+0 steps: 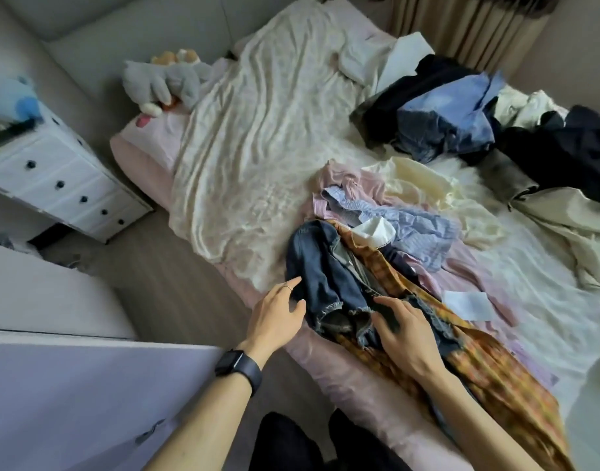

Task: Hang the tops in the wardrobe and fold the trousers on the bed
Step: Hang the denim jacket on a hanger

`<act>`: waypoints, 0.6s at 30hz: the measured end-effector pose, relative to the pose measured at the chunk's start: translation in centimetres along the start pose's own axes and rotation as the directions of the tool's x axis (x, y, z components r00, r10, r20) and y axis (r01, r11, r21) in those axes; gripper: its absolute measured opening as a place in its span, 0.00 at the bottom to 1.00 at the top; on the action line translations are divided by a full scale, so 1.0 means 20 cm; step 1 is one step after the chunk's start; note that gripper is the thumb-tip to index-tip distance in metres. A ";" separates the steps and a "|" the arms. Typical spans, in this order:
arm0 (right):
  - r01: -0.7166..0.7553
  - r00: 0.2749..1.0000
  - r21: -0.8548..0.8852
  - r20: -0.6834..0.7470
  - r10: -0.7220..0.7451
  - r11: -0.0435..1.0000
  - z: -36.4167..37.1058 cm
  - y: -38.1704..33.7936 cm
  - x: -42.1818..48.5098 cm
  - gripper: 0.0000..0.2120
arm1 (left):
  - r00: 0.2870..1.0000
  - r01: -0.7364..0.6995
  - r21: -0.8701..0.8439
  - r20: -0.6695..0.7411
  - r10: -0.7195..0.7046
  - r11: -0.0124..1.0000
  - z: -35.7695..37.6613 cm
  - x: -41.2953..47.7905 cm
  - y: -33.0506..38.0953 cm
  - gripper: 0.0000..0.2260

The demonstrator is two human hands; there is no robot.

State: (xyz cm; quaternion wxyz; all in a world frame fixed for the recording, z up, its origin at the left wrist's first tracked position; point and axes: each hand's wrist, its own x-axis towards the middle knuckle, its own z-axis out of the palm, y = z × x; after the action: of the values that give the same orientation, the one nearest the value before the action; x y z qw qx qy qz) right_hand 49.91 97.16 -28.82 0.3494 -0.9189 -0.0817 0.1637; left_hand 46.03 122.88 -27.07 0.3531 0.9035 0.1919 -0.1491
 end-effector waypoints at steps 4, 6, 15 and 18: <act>-0.079 0.995 -0.034 0.058 0.081 0.996 0.04 0.05 0.18 0.17 | 0.997 0.064 0.043 0.049 -0.066 0.997 0.01 0.22 -0.06 0.23; -0.118 0.988 -0.052 0.090 0.123 0.992 0.08 0.05 0.29 0.19 | 0.993 0.095 0.045 0.071 -0.099 0.994 0.02 0.35 -0.09 0.23; -0.291 0.944 -0.040 0.153 0.294 0.956 0.42 0.04 1.01 0.21 | 0.977 0.191 -0.005 0.101 -0.190 0.982 0.09 1.16 -0.24 0.28; -0.344 0.932 0.063 0.142 0.333 0.937 0.57 0.01 1.28 0.21 | 0.974 0.193 0.020 0.114 -0.194 0.981 0.14 1.41 -0.32 0.26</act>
State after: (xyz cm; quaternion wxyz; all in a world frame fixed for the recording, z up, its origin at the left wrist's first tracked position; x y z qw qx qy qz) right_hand 69.74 110.86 -43.21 0.3494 -0.8908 0.0627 0.2837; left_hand 67.61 132.11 -44.11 0.3432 0.8719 0.2578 -0.2356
